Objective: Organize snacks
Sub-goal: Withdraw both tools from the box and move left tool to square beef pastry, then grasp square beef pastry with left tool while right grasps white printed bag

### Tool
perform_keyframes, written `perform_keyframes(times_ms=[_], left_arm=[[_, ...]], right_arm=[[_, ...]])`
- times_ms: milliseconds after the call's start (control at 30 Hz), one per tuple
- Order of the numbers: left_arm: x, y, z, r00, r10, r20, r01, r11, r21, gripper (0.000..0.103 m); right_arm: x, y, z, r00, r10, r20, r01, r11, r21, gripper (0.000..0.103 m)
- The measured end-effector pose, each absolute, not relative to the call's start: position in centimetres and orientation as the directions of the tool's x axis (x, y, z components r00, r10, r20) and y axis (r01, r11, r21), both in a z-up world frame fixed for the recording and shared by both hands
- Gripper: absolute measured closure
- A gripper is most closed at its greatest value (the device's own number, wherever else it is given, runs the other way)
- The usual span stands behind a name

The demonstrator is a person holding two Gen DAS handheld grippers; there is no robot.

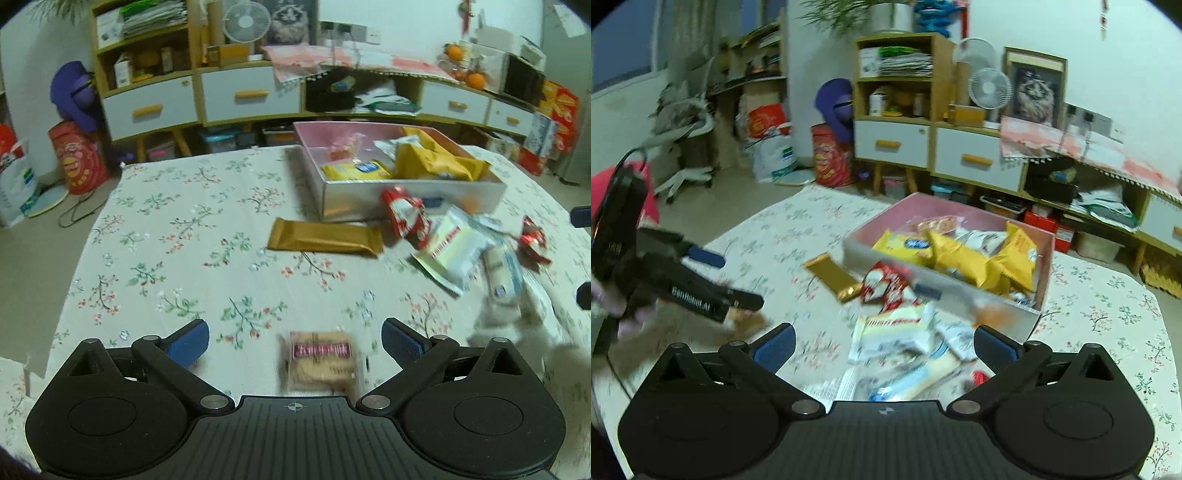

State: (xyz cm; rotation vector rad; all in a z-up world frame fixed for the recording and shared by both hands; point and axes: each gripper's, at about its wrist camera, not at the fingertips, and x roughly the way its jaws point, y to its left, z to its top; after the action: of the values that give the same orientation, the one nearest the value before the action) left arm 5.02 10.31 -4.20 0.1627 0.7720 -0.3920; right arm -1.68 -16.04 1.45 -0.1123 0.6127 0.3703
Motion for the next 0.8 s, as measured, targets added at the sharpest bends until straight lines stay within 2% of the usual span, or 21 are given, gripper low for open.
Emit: perform_keyframes(times_ms=[300,500,800], left_arm=[[3.1,10.3,-6.2,0.620,-0.358,-0.698,0.479,0.877,-0.025,0.002],[2.5,9.8,-6.8,0.638,-0.355,-0.683,0.490,0.872,0.005,0.003],[2.9,9.8,-6.6,0.638,-0.369,-0.676,0.486,0.874,-0.018,0.008]], right_arm=[[-4.4,-13.7,-0.9,0.707,0.350,-0.614,-0.501,0.861,-0.086,0.025],[-5.0,-12.6,-1.4,0.676,0.389,-0.625,-0.552,0.830,-0.080,0.025],[-4.8,-11.0,-1.9,0.661,0.391,-0.640,-0.583,0.805,-0.111,0.026]])
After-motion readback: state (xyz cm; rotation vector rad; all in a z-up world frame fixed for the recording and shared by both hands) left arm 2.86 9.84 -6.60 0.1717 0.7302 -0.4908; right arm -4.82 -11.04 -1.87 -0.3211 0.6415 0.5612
